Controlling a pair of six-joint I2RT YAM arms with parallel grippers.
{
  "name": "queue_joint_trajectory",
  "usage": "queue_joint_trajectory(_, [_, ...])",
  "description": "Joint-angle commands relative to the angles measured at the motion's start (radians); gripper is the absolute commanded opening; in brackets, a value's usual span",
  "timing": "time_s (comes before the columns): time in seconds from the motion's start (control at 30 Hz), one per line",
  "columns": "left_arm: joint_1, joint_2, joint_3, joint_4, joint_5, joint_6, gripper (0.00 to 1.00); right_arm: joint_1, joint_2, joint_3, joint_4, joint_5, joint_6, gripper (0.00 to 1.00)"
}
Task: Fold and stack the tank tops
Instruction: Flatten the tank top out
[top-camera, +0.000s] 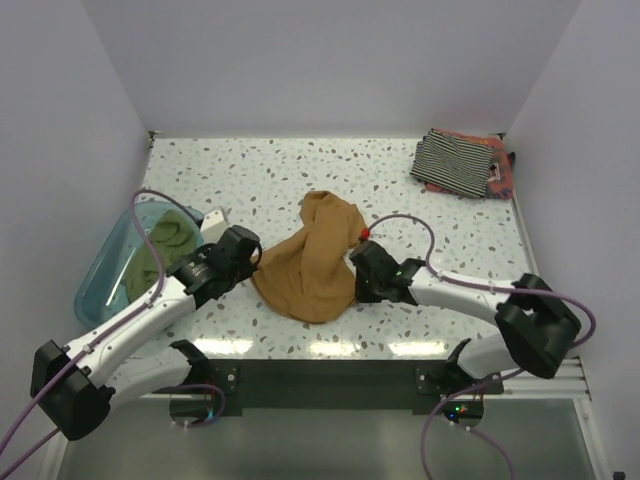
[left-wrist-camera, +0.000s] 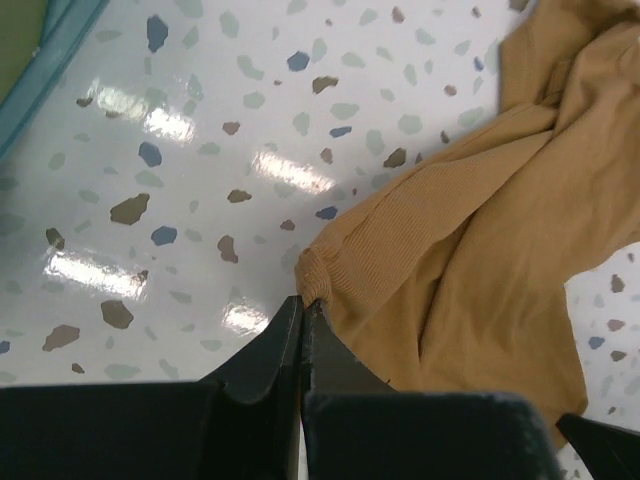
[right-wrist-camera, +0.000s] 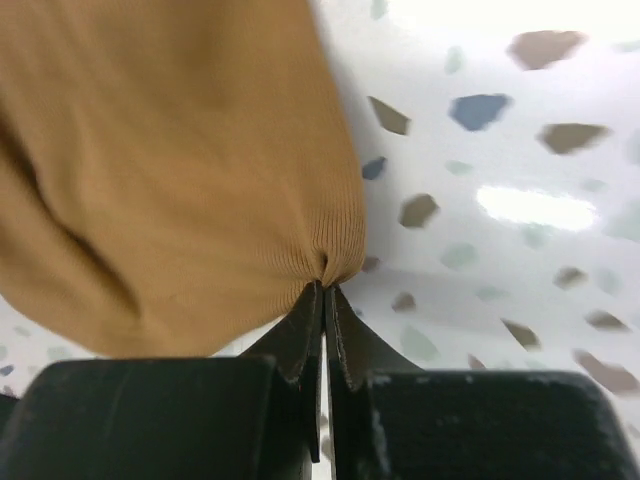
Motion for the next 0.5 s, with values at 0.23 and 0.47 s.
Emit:
queue_joint_trajectory(0.23, [0.007, -0.139, 0.384, 0.005, -0.07, 0.186, 0.0, -0.056, -0.433, 0.58, -0.537, 0.293, -0.175, 0.0])
queue_joint_trajectory(0.47, [0.007, -0.151, 0.637, 0.149, 0.052, 0.277, 0.0, -0.054, -0.414, 0.989, -0.59, 0.351, -0.268, 0.0])
